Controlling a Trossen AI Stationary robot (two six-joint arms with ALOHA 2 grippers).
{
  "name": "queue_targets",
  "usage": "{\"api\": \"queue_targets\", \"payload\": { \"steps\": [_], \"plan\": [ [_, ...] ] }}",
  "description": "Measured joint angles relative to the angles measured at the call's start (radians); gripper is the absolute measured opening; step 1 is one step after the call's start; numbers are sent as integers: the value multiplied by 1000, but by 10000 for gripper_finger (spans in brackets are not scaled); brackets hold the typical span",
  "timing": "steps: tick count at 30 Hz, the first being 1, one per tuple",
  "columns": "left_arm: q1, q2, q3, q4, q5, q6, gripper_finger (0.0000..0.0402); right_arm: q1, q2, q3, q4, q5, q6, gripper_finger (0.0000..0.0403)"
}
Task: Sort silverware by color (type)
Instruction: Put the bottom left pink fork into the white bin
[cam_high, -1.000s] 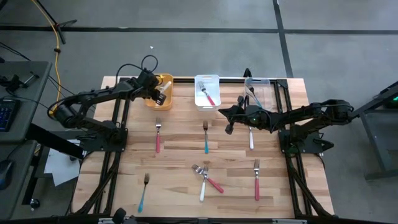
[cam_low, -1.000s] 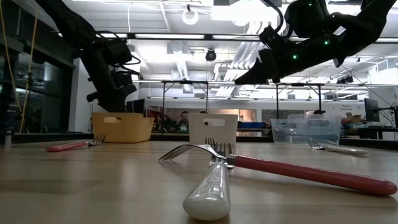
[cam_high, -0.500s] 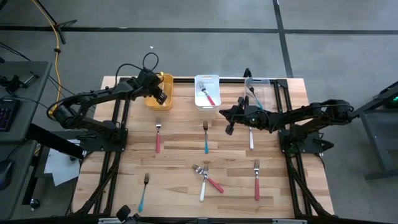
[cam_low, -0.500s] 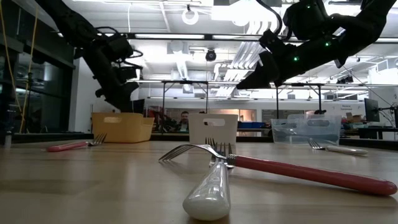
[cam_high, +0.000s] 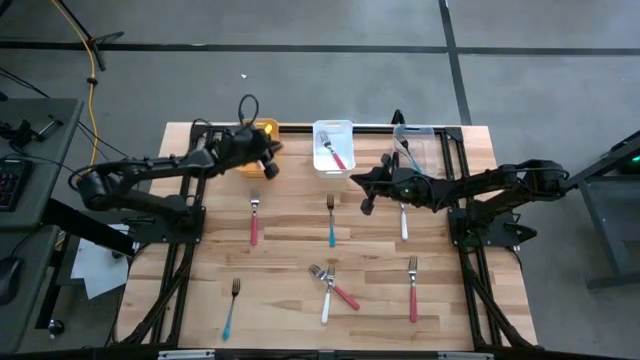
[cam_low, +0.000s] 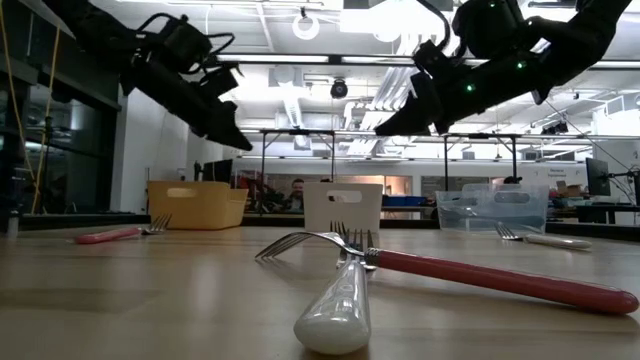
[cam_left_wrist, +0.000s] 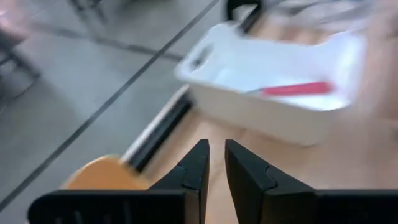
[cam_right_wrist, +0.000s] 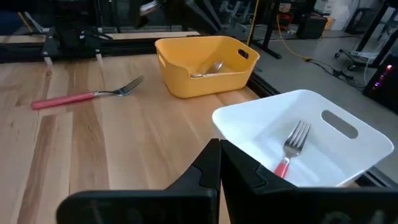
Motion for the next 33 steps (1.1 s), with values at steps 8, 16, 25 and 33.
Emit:
{"api": "queue_targets", "payload": {
  "steps": [8,16,25,33],
  "plan": [
    [-144,-3,-141,294,142,-29,40,8,0,20,-112,-23,59,31],
    [-206,-4,-189,416,190,-8,39,138,0,41,-188,25,149,105],
    [-210,-4,-189,409,191,16,39,336,101,287,-653,89,475,164],
    [-210,-4,-189,399,191,22,39,443,333,541,-864,16,660,210]
  ]
}}
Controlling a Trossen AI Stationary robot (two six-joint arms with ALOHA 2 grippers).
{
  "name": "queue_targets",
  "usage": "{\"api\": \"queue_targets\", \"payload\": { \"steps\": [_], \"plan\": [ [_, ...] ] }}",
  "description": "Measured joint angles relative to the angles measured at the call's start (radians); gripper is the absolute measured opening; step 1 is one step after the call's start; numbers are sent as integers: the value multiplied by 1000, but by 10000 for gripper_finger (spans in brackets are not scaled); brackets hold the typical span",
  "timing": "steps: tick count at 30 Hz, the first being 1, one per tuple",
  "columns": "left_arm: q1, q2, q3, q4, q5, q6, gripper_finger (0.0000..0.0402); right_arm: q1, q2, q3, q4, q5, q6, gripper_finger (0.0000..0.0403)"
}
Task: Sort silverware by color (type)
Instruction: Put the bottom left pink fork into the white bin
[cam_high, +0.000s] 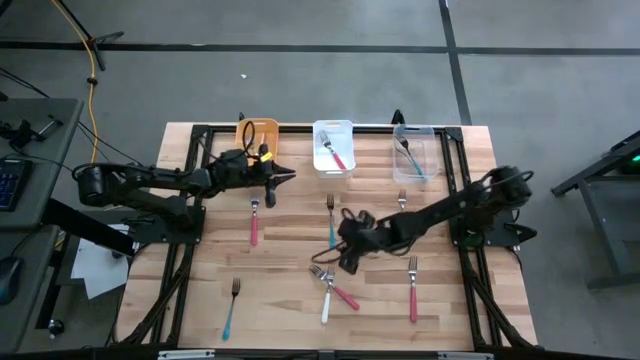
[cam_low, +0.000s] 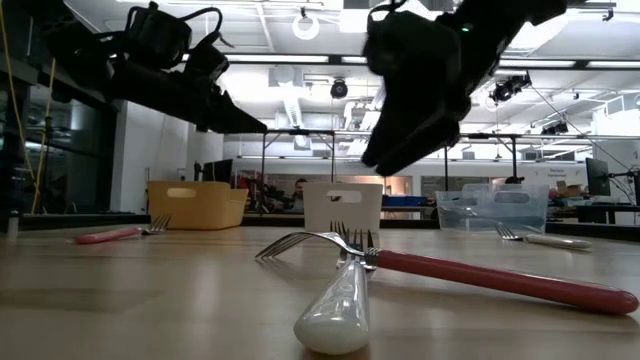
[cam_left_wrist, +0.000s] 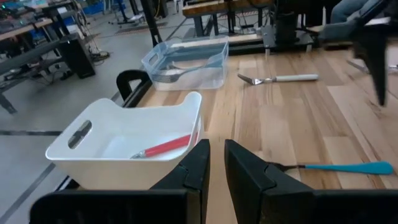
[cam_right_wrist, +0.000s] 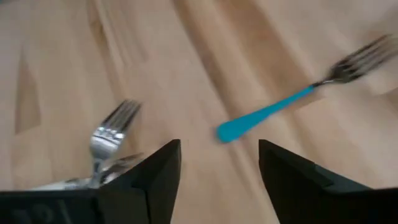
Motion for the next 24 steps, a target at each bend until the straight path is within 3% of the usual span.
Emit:
{"api": "queue_targets", "payload": {
  "steps": [12,18,24],
  "plan": [
    [-1,0,0,-47,0,-10,39,92,235,261,-97,-79,51,229],
    [-7,0,0,-55,-1,-16,39,117,277,288,-129,-82,123,225],
    [-25,0,0,-65,-4,-18,39,144,303,289,-122,-83,156,196]
  ]
}}
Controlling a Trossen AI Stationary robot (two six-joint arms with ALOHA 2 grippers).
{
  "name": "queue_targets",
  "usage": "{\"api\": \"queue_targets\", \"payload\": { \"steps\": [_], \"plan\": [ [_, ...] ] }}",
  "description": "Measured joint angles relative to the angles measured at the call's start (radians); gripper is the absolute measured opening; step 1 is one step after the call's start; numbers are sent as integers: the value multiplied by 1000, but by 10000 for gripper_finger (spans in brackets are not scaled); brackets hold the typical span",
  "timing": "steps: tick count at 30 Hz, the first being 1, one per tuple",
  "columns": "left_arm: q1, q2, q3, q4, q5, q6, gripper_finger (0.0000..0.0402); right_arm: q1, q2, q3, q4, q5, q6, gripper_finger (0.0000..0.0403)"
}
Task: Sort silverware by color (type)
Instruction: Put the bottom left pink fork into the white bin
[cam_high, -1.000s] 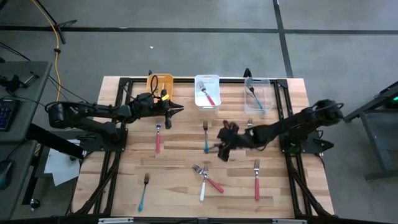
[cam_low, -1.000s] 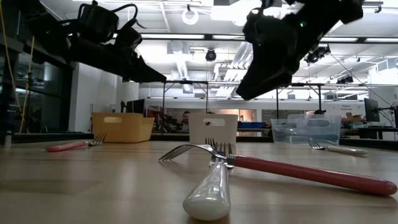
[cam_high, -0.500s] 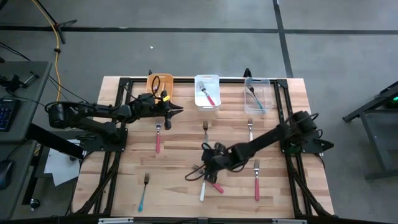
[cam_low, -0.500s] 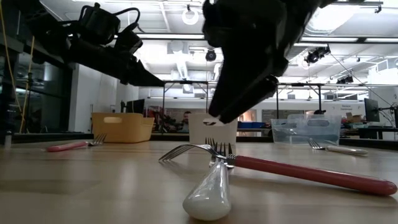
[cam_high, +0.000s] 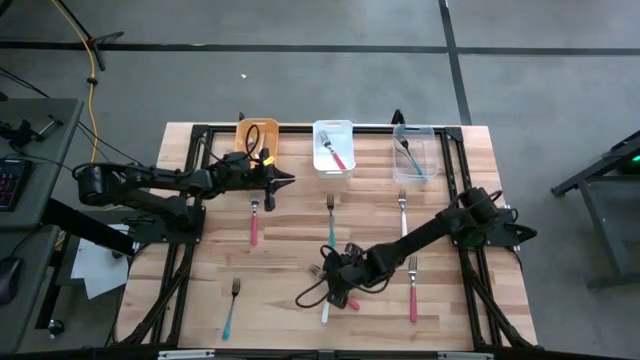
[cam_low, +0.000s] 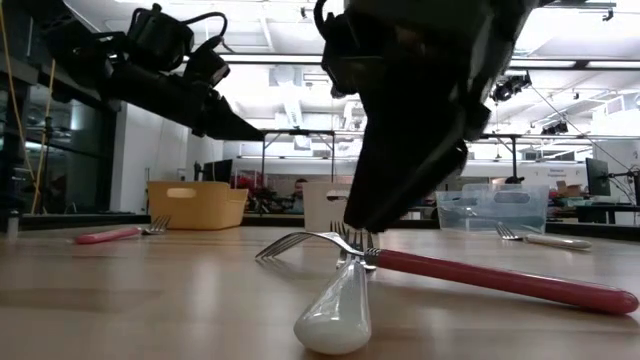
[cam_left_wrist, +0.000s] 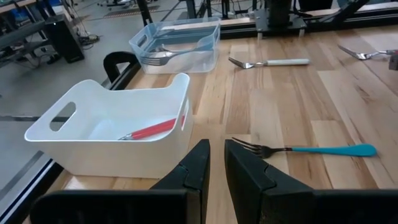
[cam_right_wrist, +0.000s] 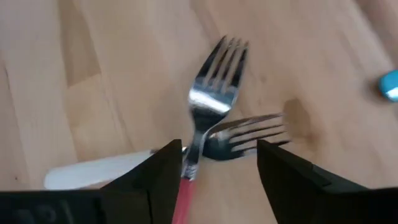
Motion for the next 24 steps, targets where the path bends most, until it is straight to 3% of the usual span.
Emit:
{"api": "queue_targets", "payload": {
  "steps": [16,24],
  "plan": [
    [-21,0,0,-9,-11,1,39,-7,47,0,32,15,-8,173],
    [-21,0,0,-10,-12,1,39,-23,47,0,17,25,-8,114]
  ]
}}
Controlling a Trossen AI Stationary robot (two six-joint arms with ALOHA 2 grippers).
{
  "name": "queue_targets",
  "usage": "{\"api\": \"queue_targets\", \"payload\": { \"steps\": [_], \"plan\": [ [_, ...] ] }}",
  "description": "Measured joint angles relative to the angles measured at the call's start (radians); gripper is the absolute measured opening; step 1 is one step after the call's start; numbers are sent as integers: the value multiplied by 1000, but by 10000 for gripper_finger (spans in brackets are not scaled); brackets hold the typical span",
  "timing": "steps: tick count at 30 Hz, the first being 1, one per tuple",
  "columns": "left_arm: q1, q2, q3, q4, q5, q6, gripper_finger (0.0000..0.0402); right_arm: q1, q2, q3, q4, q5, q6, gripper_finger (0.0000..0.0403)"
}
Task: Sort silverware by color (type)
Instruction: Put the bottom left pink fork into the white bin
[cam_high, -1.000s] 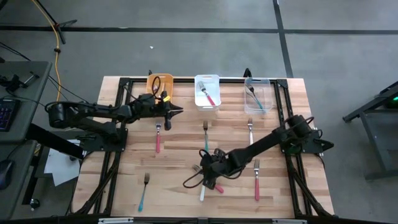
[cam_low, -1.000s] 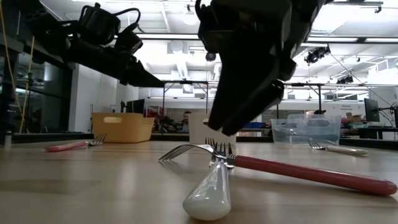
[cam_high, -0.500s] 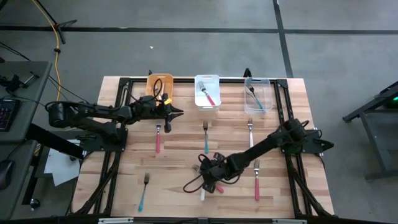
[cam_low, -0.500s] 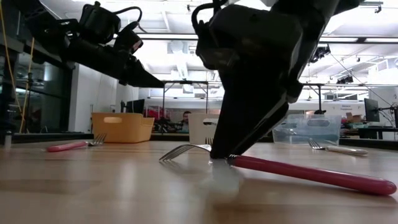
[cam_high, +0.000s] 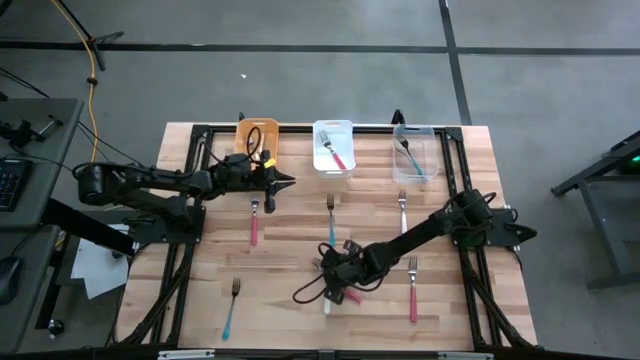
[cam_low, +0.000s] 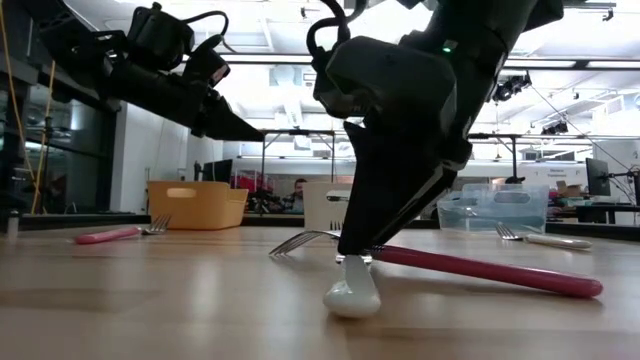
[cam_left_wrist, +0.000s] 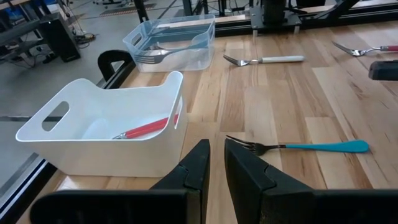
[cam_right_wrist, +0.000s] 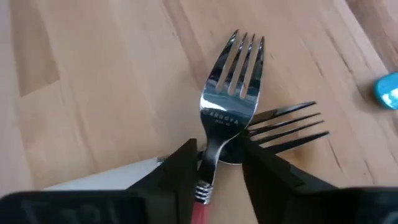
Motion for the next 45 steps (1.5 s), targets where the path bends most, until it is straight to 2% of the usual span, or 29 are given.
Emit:
{"api": "queue_targets", "payload": {
  "steps": [13,20,25,31,35,40,45],
  "plan": [
    [0,0,0,-1,0,-1,39,0,-9,-2,0,-25,-64,13],
    [0,0,0,-1,0,-10,39,-24,-68,-3,-6,-25,-129,6],
    [0,0,0,-2,0,-20,39,-80,-159,-3,-82,-10,-158,5],
    [0,0,0,0,0,-25,39,-248,-292,-3,-242,53,-174,6],
    [0,0,0,3,0,-26,39,-438,-327,0,-204,32,-281,6],
    [0,0,0,6,0,-26,39,-661,-277,87,-133,-74,-421,6],
    [0,0,0,6,0,-26,39,-809,-175,252,-163,-143,-514,6]
  ]
}}
